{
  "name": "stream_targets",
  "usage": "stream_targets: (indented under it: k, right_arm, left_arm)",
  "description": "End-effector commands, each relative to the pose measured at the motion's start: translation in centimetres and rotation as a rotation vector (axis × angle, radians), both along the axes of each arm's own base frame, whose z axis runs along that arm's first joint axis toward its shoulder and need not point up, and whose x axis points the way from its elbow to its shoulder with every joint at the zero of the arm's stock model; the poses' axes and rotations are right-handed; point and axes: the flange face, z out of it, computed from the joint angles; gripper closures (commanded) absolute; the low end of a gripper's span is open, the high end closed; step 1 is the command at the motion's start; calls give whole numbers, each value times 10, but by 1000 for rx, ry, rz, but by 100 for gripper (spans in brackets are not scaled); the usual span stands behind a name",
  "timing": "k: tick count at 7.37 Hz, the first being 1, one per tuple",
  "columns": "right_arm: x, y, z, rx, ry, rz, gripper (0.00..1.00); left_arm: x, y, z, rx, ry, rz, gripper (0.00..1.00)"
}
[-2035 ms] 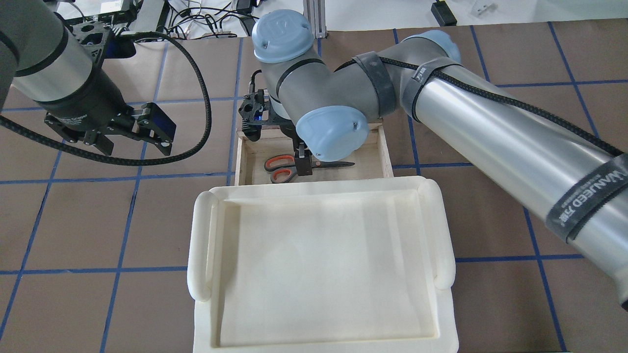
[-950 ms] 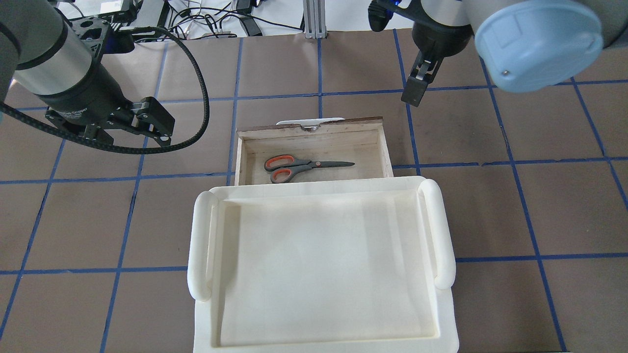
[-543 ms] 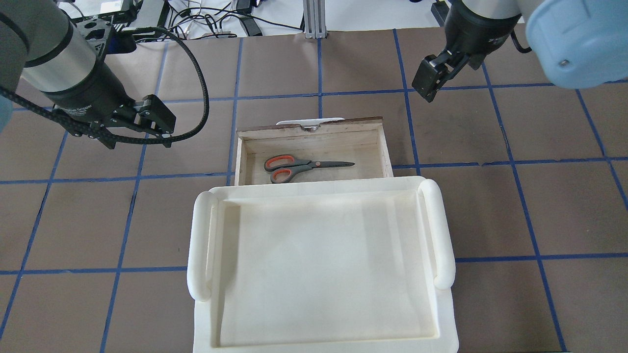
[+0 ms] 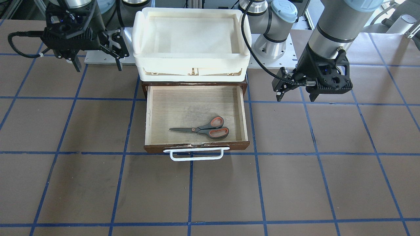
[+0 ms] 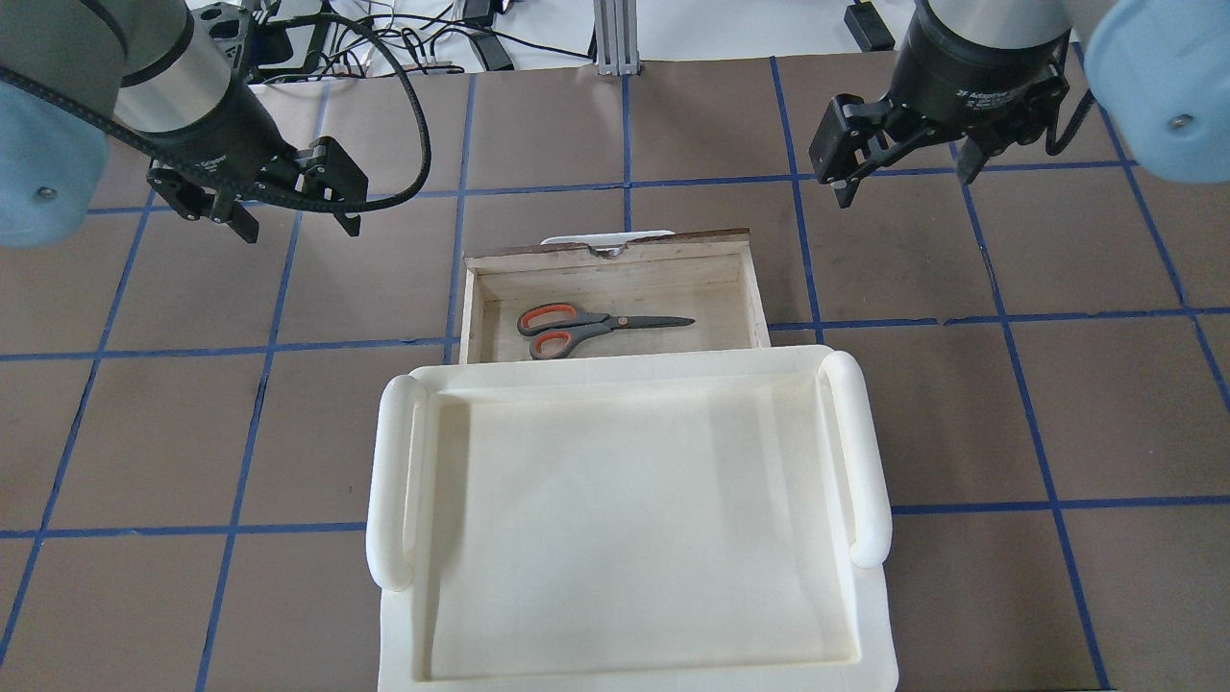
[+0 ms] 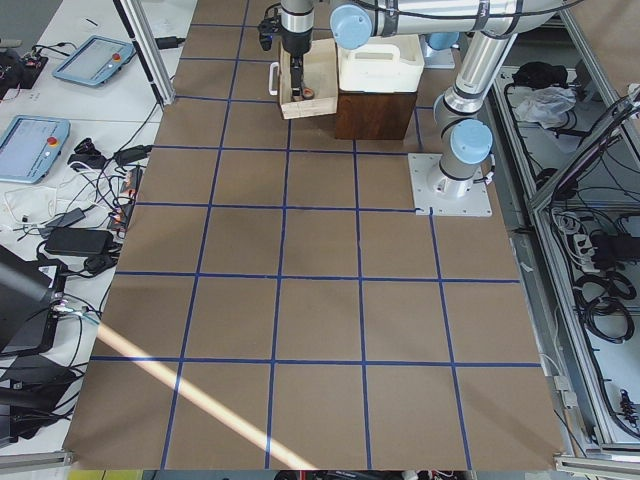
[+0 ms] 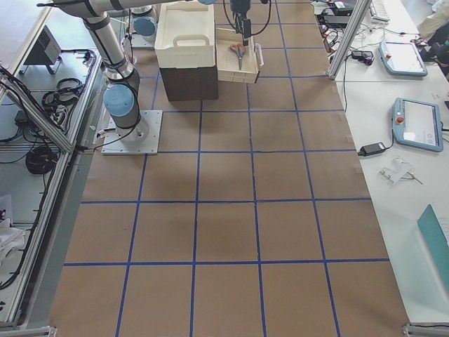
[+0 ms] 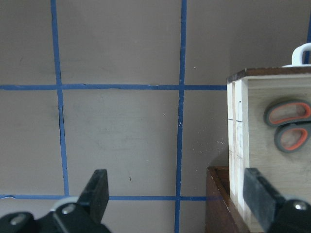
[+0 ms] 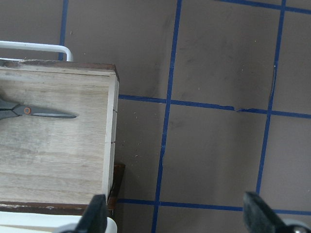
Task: Put scissors in drawer and close it
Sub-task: 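Move the left gripper over the white drawer handle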
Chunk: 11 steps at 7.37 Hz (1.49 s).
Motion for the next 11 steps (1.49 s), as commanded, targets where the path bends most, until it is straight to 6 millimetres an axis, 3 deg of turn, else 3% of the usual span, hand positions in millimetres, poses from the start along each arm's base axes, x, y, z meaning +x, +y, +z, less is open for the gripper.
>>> stream_targets:
  k: [1,4,6,7,11]
  right_arm:
    - [2,1,0,2,-11,-30,0]
    - [9,2,-8,18,-96,-16,0]
    - [8,2,-8,21,-92,-15,0]
    - [10,1,-15,44,-93,-13,0]
    - [9,8,-4,10,-104,-9,0]
  left_arm:
    - [-24,-37,-22,-36,3,16,0]
    - [-76,-76,-73,-57,15,10,0]
    - [-107,-95,-89,-44,18,3,0]
    - [-124,-101,-100,-48,23,22,0]
    - [-173,-110,-151,-31,21,37,0]
